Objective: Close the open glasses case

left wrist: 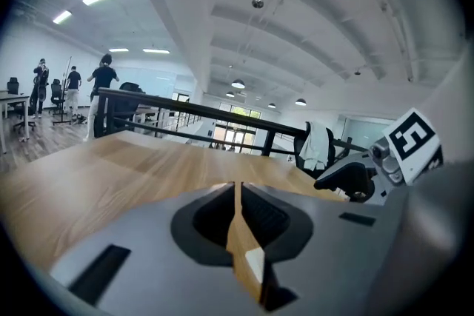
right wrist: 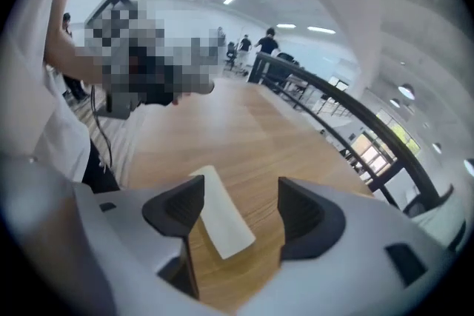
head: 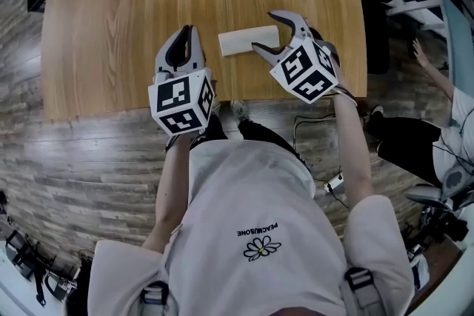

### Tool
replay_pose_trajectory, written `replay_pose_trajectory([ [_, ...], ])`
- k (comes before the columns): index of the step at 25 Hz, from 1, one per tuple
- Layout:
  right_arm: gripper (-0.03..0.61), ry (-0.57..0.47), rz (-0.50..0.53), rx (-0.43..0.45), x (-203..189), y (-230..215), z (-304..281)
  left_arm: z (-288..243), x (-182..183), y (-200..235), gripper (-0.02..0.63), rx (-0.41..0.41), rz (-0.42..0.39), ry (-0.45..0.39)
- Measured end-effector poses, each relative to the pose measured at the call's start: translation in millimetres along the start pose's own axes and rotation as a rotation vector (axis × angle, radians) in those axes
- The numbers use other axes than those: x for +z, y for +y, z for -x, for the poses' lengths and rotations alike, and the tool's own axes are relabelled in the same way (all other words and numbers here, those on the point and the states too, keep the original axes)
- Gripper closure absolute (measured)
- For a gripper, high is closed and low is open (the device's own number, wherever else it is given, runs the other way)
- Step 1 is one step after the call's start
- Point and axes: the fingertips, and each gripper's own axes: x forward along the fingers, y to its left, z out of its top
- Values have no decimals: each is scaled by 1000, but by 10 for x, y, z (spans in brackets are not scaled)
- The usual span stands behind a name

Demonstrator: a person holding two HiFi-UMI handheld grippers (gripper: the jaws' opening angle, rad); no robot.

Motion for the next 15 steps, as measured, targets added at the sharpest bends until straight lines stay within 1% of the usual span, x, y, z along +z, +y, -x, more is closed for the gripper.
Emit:
replay_pose_trajectory([
  [4,265,-224,-162,-165,436,-306,503,102,497,-201,588,-41,-58,-110],
  [5,276,-278,-201,-217,516,-366,637,131,616,-252,588,-50,-74,-138],
  [6,339,-332,-243,-277,579,-422,775,166,726,-303,588,-58,-93,-166],
  [7,440,-385,-287,-344,622,-470,917,205,826,-356,588,-65,-114,-193],
  [8,524,-435,-333,-408,647,-505,1053,247,919,-412,588,-72,-138,-220],
  [9,569,-481,-377,-459,655,-522,1177,286,1007,-474,588,-79,-162,-247],
  [12,569,-597,-488,-552,648,-504,1480,386,1219,-679,588,-98,-211,-317],
  [13,569,-626,-507,-579,643,-490,1561,413,1261,-742,588,-102,-219,-334],
  [15,569,-657,-507,-623,639,-453,1678,458,1300,-847,588,-110,-234,-357],
])
